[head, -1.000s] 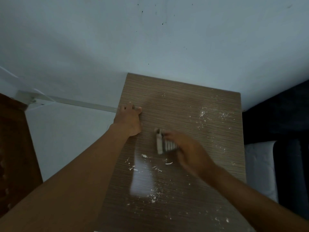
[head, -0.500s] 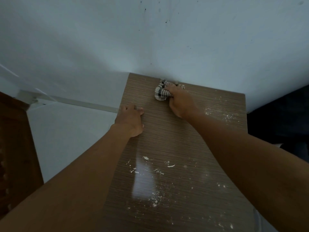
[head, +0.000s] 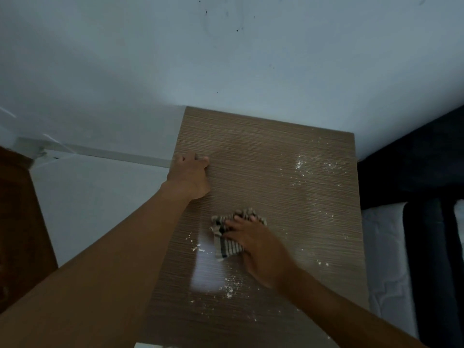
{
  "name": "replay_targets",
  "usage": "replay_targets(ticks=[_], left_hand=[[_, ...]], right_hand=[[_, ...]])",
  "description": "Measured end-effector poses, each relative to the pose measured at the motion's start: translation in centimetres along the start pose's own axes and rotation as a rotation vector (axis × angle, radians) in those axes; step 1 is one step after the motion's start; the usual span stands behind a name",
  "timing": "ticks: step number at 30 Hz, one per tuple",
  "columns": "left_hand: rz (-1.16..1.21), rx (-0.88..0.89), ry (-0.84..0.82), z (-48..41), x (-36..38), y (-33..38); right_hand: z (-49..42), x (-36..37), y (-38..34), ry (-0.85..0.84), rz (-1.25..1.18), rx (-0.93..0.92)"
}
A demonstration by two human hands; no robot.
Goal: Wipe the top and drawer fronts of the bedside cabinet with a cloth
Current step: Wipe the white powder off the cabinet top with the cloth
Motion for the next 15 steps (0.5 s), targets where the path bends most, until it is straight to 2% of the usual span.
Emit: replay_targets(ticks=[6, 10, 15], left_hand=[[-0.031, -0.006, 0.035, 0.4, 0.3, 0.3], [-0.059, -0.002, 0.074, 0.7, 0.4, 1.4], [-0.096, 0.162, 0.134, 0.3, 1.8, 6.3]], right_hand=[[2.2, -0.2, -0.4, 0.024, -0.117, 0.019], [1.1, -5.0, 0.8, 0.232, -0.227, 0.138], [-0.6, -12.2, 5.4, 0.418, -0.237, 0.306]])
Point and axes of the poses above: each hand's wrist, its own z-axis away from the middle knuckle, its own x-axis out of the palm, y = z × x, the point moved 2 cm from there along -z, towards the middle knuckle, and after that the axes turned 13 degrees about x, right-handed, at the moved point
